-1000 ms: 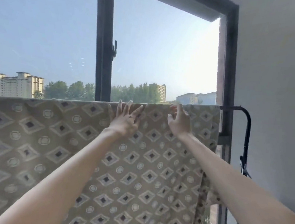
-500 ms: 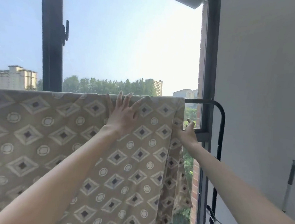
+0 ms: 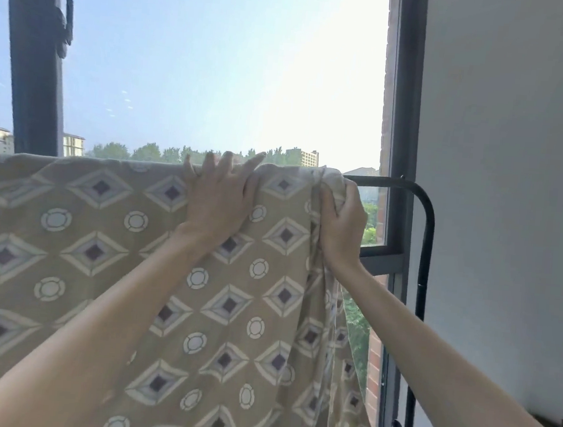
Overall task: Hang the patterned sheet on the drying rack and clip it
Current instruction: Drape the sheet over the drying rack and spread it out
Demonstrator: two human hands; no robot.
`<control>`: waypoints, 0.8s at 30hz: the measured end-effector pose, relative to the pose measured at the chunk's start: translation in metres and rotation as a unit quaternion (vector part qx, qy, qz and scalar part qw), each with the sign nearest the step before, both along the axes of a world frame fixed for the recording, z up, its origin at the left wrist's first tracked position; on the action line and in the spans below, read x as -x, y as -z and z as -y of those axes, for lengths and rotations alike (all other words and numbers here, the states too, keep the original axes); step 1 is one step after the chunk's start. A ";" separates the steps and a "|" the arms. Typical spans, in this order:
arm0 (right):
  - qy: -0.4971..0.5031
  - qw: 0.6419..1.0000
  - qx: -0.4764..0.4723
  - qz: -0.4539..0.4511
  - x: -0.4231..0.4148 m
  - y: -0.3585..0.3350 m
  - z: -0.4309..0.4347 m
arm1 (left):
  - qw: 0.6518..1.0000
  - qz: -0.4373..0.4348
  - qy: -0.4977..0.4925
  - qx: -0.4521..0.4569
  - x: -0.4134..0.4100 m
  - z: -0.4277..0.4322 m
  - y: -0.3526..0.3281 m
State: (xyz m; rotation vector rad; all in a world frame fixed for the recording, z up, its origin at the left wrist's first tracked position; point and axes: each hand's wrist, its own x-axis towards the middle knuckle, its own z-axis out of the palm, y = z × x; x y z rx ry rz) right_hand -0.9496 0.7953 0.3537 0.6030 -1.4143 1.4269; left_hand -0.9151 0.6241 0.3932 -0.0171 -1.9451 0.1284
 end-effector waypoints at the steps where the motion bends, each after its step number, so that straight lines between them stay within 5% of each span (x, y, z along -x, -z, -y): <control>1: 0.002 1.000 0.006 -0.012 0.001 -0.010 -0.003 | 1.000 -0.001 -0.001 -0.005 0.000 -0.001 -0.003; 7: 0.013 1.000 -0.001 -0.019 0.022 -0.104 -0.017 | 0.997 0.018 0.010 -0.072 -0.011 -0.013 -0.052; 12: 0.016 0.993 -0.063 0.094 0.058 -0.187 -0.024 | 0.948 0.118 0.177 -0.236 -0.021 -0.005 -0.098; 17: 0.040 0.970 -0.160 0.180 0.081 -0.179 -0.025 | 0.932 0.309 0.118 -0.147 -0.017 -0.004 -0.087; 24: 0.057 0.937 -0.233 0.255 0.099 -0.161 -0.051 | 0.973 0.183 0.042 -0.133 0.006 -0.007 -0.096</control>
